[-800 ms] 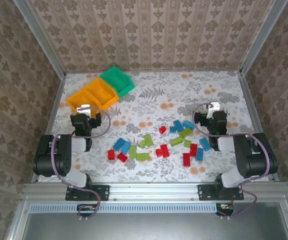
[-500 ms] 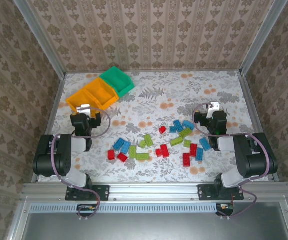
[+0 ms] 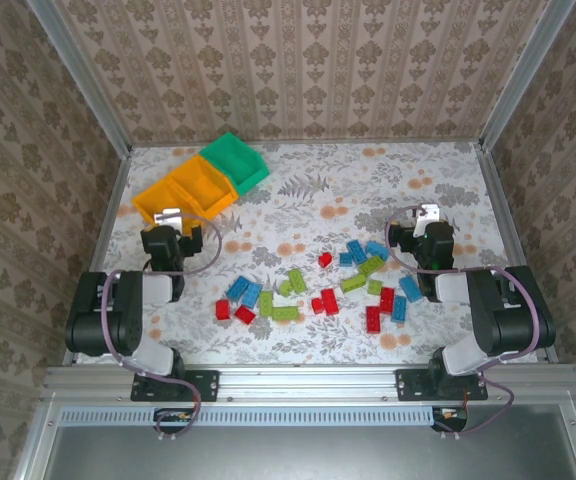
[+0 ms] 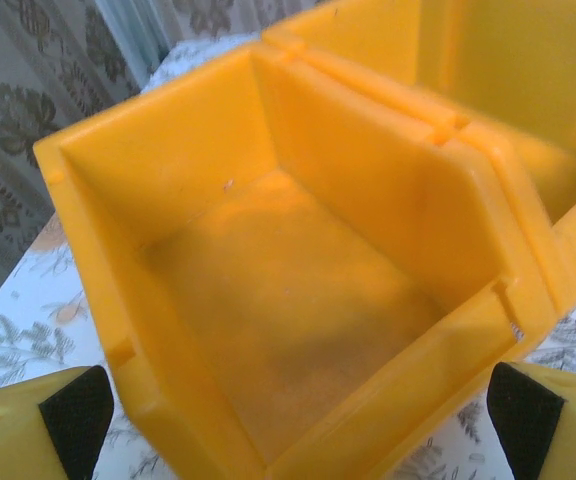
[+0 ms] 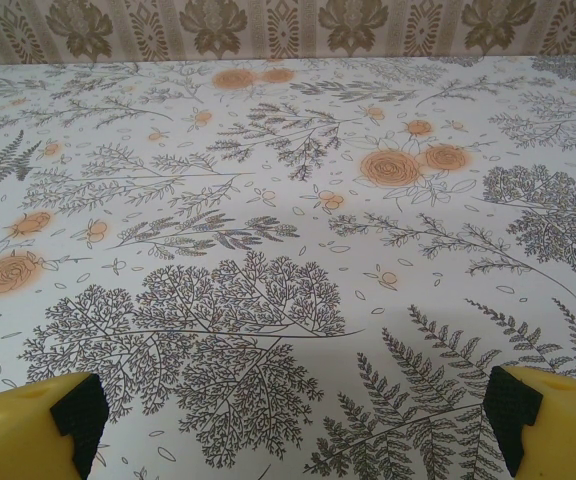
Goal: Sort the legos into containers by color
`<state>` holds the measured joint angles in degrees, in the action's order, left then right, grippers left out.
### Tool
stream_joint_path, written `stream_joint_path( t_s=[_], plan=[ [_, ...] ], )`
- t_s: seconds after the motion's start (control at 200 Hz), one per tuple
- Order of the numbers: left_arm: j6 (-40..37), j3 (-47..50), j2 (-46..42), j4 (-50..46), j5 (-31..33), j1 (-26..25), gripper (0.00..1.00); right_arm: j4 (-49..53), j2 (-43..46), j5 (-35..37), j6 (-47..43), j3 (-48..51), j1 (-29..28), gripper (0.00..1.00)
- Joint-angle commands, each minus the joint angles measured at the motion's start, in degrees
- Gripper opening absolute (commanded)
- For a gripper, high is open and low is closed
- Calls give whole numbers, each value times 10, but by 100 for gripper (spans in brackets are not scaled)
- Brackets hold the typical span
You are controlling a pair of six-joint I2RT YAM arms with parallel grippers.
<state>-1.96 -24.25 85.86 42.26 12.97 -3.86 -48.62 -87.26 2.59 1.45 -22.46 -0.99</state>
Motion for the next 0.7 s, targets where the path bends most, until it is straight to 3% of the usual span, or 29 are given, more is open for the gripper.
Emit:
stream_joint_path(
  t_s=[0.0,0.06,0.18,0.28,0.475,0.695],
  plan=[
    [39,-95,-74,-202,68,-11,100,0,-3,4,1,-10,2,100],
    [56,-119,-103,-268,72,-13,100,1,-3,4,1,-10,2,100],
    [108,-120,-166,-301,122,-16,100,1,-3,4,1,-10,2,100],
    [196,-177,-163,-433,176,8,100,1,-3,4,1,-10,2,100],
    [275,-317,-49,-623,71,87,100,0,-3,4,1,-10,1,100],
    [289,-394,54,-639,-26,127,85,0,-3,4,1,-10,2,100]
  ],
)
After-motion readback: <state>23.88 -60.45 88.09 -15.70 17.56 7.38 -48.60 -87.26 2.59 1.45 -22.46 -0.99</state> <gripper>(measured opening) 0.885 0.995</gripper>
